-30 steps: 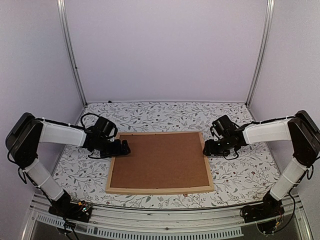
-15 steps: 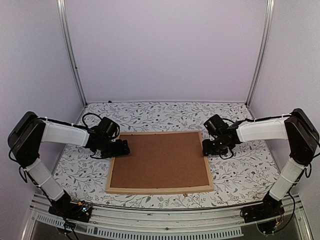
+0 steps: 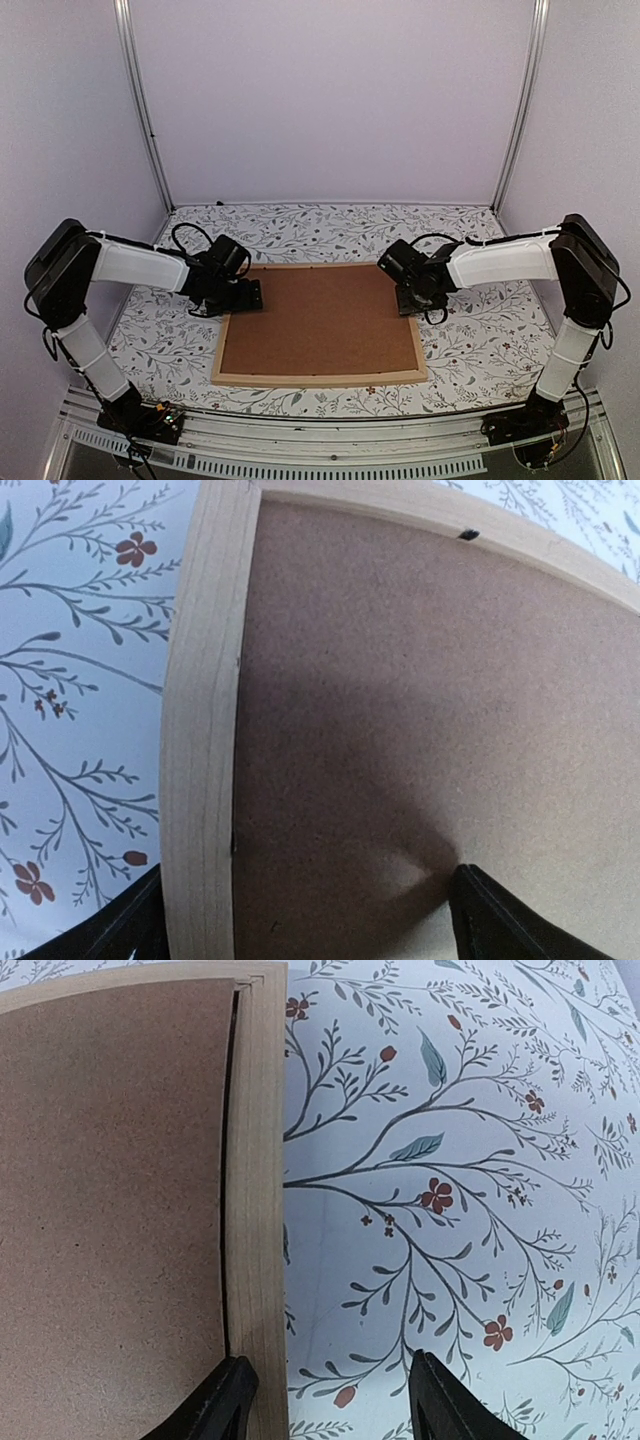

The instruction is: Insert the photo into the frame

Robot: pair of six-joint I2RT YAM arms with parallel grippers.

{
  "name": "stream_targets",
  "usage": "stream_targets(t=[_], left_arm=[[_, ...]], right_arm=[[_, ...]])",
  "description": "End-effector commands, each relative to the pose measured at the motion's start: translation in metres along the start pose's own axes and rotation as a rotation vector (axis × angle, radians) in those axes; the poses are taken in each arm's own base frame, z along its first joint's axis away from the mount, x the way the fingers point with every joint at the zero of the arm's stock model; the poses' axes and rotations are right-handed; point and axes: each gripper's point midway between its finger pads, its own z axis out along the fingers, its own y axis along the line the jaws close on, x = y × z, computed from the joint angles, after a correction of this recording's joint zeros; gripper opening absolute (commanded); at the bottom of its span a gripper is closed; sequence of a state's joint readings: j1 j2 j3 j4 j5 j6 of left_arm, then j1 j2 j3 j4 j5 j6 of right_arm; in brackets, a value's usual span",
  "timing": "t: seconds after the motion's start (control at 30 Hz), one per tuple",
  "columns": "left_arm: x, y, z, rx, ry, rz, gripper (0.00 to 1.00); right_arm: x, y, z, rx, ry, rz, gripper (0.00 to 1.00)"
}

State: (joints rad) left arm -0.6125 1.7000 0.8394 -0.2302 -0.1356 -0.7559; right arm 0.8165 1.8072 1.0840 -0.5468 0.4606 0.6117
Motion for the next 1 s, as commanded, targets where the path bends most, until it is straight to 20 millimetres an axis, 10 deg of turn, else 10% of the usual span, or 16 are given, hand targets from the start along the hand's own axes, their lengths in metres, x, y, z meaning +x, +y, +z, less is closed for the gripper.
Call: stream_targets(t=[0.0, 0.5, 0.97], left_arm=[[0.069, -0.130, -0.012, 0.490, 0.236, 0.109, 0.92], [0.072, -0.113, -0.006, 0.329, 0.202, 0.160, 0.96], [0.037, -0.064, -0.015, 0.108, 0.075, 0.131, 1.00]], right_arm=[[0.084, 0.130, 0.006, -0.424, 0.232, -0.106, 0.59], [0.118, 0.151, 0.020, -0.391, 0.288, -0.190, 0.59], [0.038, 0.084, -0.033, -0.483, 0.129, -0.043, 0.65]])
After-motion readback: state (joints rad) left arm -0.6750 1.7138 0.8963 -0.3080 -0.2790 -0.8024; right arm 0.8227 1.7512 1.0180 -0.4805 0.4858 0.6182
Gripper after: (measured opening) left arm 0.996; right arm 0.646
